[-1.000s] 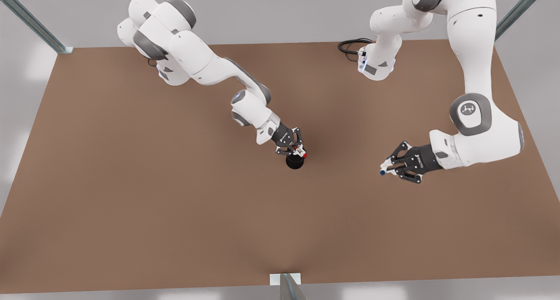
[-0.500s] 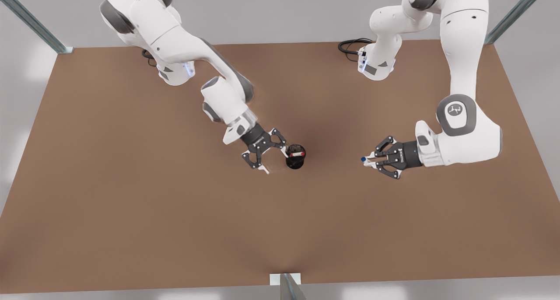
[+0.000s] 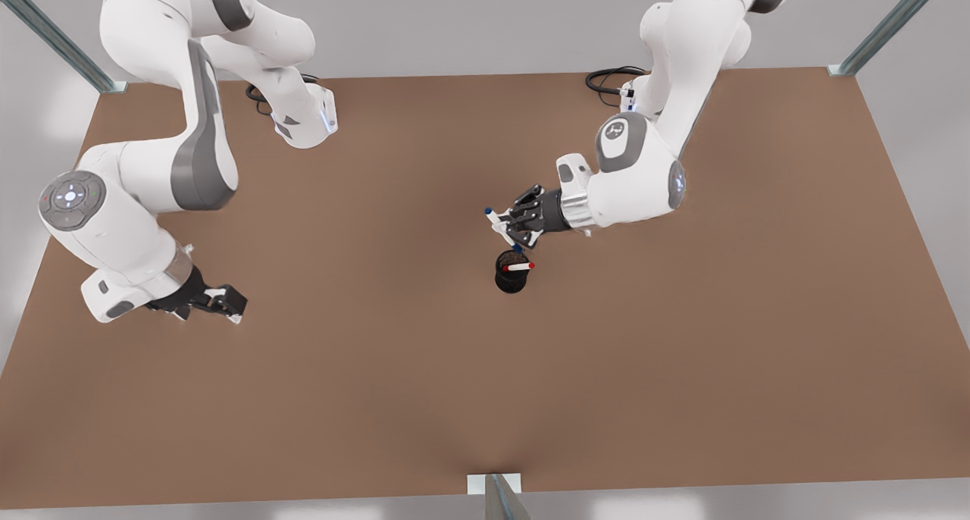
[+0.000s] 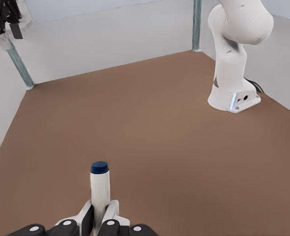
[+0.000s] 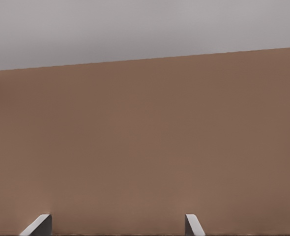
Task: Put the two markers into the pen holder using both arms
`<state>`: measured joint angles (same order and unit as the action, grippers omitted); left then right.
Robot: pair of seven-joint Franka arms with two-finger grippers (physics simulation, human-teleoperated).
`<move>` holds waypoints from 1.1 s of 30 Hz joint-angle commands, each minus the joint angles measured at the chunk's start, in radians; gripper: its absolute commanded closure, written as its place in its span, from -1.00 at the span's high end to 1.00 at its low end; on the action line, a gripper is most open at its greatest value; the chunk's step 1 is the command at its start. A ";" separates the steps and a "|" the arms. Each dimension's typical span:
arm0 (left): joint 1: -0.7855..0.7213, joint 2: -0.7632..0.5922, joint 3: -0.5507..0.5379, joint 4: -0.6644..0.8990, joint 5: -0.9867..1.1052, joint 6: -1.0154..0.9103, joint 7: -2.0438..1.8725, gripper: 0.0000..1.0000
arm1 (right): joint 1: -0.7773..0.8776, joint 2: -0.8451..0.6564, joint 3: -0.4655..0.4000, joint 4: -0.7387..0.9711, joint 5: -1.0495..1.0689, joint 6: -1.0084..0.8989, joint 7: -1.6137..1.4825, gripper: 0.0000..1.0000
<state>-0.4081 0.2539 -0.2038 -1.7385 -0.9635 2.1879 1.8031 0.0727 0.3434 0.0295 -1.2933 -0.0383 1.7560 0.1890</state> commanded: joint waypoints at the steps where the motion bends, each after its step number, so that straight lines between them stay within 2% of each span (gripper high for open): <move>1: -0.021 0.007 0.000 -0.007 -0.012 0.196 -0.008 -0.57 | -0.027 -0.001 0.000 0.003 0.050 -0.148 -0.191 1.00; 2: -0.021 0.013 0.000 -0.007 -0.012 0.210 -0.008 -0.57 | -0.064 -0.001 0.003 0.002 0.114 -0.148 -0.197 1.00; 4: -0.038 0.018 0.000 -0.007 -0.014 0.239 -0.007 -0.57 | -0.050 -0.021 0.036 -0.024 0.025 -0.138 -0.186 1.00; 6: -0.051 0.027 0.000 -0.030 -0.014 0.276 -0.004 -0.57 | -0.057 -0.110 0.043 -0.179 0.023 -0.041 -0.186 1.00; 7: -0.051 0.027 0.000 -0.039 -0.015 0.282 -0.002 -0.57 | -0.053 -0.115 0.043 -0.187 0.023 -0.038 -0.174 1.00; 10: -0.052 0.019 0.000 -0.099 -0.113 0.323 0.096 -0.57 | -0.047 -0.112 0.046 -0.181 0.023 -0.043 -0.158 1.00; 15: -0.077 0.025 -0.002 -0.122 -0.136 0.365 0.116 -0.57 | -0.048 -0.109 0.047 -0.179 0.025 -0.043 -0.158 1.00; 17: -0.074 0.022 -0.002 -0.171 -0.354 0.363 0.315 -0.57 | -0.048 -0.109 0.047 -0.179 0.025 -0.043 -0.160 1.00; 19: -0.066 0.019 0.000 -0.197 -0.454 0.332 0.392 -0.57 | -0.050 -0.107 0.047 -0.178 0.028 -0.043 -0.160 1.00; 23: -0.018 0.015 0.003 -0.216 -0.501 0.239 0.432 -0.57 | -0.050 -0.107 0.046 -0.178 0.028 -0.042 -0.163 1.00; 33: -0.012 0.074 0.001 -0.228 -0.610 0.237 0.610 -0.57 | -0.053 -0.104 0.046 -0.178 0.029 -0.041 -0.172 1.00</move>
<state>-0.4199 0.3230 -0.2019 -1.9680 -1.5530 2.4450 2.1555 0.0200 0.2402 0.0751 -1.4716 -0.0101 1.7148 0.0492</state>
